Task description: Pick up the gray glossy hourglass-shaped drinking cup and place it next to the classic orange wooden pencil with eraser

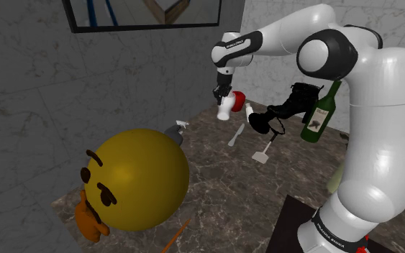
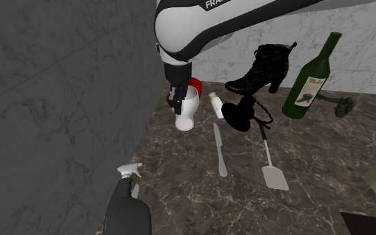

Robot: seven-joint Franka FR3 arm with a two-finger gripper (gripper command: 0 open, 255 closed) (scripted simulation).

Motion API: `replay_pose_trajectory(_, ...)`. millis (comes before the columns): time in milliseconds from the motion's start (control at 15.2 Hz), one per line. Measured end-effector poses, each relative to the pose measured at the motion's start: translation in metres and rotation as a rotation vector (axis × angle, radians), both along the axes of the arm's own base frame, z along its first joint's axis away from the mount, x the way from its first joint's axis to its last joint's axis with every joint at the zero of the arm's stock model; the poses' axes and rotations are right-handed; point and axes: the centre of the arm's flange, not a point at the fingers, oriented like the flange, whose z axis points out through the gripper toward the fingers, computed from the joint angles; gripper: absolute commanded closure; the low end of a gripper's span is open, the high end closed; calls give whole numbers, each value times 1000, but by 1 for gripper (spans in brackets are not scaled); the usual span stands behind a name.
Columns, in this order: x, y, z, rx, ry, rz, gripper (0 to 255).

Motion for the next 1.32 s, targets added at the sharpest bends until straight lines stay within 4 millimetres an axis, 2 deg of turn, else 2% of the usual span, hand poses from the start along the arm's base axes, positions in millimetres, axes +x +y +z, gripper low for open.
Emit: replay_pose_trajectory(1320,0,-1,104,0,0,0,255)
